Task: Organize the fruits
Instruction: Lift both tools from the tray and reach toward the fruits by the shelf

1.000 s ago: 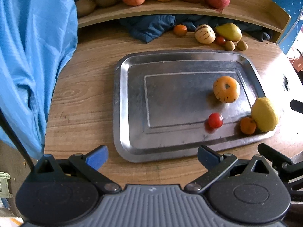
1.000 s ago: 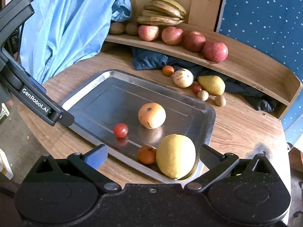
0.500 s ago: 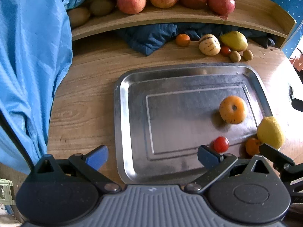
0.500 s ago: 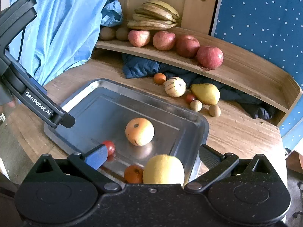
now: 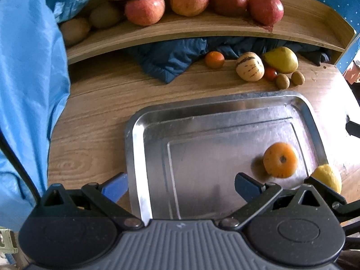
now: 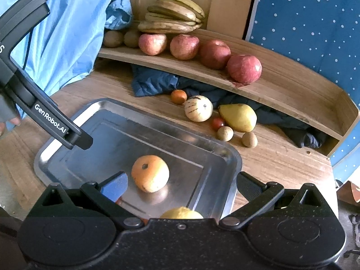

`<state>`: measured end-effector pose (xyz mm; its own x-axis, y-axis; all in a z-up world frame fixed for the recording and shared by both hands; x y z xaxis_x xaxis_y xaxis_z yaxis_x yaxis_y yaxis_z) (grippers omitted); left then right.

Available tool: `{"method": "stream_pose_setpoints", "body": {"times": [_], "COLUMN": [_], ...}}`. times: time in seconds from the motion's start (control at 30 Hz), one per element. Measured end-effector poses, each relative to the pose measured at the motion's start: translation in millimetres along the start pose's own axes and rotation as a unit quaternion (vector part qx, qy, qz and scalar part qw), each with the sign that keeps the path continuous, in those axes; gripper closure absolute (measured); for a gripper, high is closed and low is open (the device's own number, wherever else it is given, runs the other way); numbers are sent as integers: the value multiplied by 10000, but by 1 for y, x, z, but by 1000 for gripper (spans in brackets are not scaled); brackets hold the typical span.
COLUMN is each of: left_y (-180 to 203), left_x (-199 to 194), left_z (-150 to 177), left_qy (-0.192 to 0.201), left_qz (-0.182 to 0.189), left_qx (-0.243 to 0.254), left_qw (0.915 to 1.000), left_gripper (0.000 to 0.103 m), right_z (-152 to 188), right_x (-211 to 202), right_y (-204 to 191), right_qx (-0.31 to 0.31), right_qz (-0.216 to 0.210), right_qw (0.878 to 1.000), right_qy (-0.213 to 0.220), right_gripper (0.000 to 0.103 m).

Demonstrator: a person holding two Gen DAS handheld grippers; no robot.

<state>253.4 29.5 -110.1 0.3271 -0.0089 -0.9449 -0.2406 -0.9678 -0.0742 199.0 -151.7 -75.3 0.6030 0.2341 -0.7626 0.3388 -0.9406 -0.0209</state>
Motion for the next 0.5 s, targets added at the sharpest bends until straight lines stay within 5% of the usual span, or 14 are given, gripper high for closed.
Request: {"method": "stream_pose_setpoints", "body": {"times": [0.5], "left_y": [5], "left_x": [27], "left_z": [-36], "left_qy": [165], "left_qz": [243], "left_qx": [-76], "left_qw": [9995], "left_gripper": [0], "right_z": [-20], "right_x": [24], "right_y": [11], "right_qx": [155], "right_qz": [299], "right_qw": [9994], "right_qy": [-14], "right_gripper": [1]}}
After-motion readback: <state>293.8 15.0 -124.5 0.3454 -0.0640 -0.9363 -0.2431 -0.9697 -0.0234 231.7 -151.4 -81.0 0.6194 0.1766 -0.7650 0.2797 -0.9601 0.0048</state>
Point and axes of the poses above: each gripper's, at about its wrist camera, not at the fingertips, and x roughly the way its jaws point, y to its right, z to its underside, the point moved 3 cm from there along x, roughly the way its jaws point, and after that the axes turned 8 degrees about x, right-handed, at the moved point
